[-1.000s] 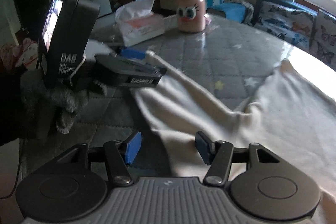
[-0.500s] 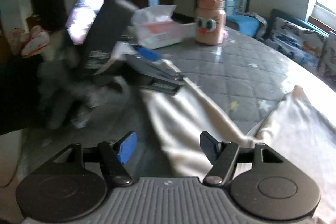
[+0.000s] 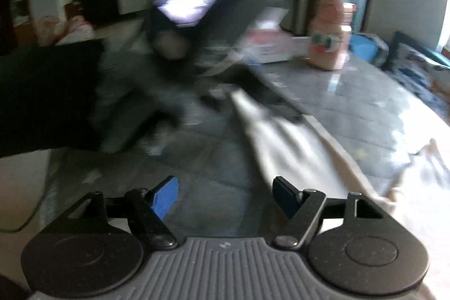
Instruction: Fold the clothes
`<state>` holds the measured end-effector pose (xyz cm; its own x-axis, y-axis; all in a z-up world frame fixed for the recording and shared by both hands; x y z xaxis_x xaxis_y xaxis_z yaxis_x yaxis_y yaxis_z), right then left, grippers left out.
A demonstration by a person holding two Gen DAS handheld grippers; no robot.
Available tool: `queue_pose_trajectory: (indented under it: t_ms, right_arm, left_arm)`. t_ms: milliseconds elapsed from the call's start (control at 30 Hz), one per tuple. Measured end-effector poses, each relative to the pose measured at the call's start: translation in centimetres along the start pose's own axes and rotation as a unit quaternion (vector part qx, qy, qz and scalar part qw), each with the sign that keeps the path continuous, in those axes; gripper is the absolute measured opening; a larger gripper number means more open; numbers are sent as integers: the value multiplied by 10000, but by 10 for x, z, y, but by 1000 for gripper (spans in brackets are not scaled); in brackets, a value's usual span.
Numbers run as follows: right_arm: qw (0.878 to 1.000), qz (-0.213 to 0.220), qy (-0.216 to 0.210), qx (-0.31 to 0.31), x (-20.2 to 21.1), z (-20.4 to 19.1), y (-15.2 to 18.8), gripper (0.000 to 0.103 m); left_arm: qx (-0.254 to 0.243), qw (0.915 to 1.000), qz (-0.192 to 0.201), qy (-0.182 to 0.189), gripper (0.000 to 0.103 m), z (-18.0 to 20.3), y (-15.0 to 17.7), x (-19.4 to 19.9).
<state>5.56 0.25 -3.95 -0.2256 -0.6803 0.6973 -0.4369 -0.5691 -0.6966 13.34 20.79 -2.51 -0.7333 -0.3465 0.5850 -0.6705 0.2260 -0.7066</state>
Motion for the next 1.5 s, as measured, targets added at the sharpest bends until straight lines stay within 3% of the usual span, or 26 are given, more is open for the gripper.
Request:
queue_pose_trajectory:
  t_ms: [67, 200, 333, 600, 733, 833, 933, 1033, 1100, 1333, 1500]
  right_arm:
    - [9996, -63, 167, -208, 2, 14, -1, 76]
    - [9989, -337, -30, -338, 6, 16, 14, 77]
    - [9995, -273, -168, -75, 12, 5, 17, 76]
    - [9992, -312, 58, -237, 3, 14, 13, 76]
    - [9996, -183, 50, -221, 17, 13, 10, 74]
    - [9994, -84, 144, -304, 25, 19, 7, 73]
    - [9986, 46, 285, -449, 39, 24, 8, 71]
    - [9973, 171, 362, -617, 48, 31, 6, 67]
    - [9958, 264, 435, -757, 55, 39, 5, 65]
    - [9859, 604, 717, -1383, 81, 76, 3, 56]
    - [9711, 905, 720, -2088, 106, 107, 3, 50]
  left_arm:
    - [109, 9999, 46, -23, 73, -4, 1, 6]
    - [343, 9993, 77, -128, 73, -11, 7, 19]
    - [671, 9973, -57, -291, 73, -17, 17, 26]
    - [1259, 9908, -337, -358, 71, -26, 36, 31]
    - [1597, 9861, -280, -350, 70, -30, 41, 39]
    - [1654, 9853, -329, -273, 65, -28, 43, 38]
    - [1710, 9841, -441, -168, 47, -25, 43, 31]
    - [1812, 9826, -392, -87, 17, -24, 42, 30]
    - [1853, 9821, -340, -34, 8, -23, 38, 33]
    - [1641, 9854, 373, 269, 5, -5, 6, 67]
    - [1175, 9868, 811, 768, 5, 34, -17, 93]
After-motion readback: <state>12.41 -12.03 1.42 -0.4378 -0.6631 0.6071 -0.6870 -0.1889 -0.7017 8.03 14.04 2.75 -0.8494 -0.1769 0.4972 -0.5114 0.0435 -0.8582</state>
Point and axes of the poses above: each gripper's, at about its wrist camera, not at the fingertips, and x roughly against the way its jaws point, z to its right, y to its underside, the point moved 2 cm from there along -x, roughly the way its jaws point, and after that the axes turned 15 degrees about -x, right-handed, at the moved point
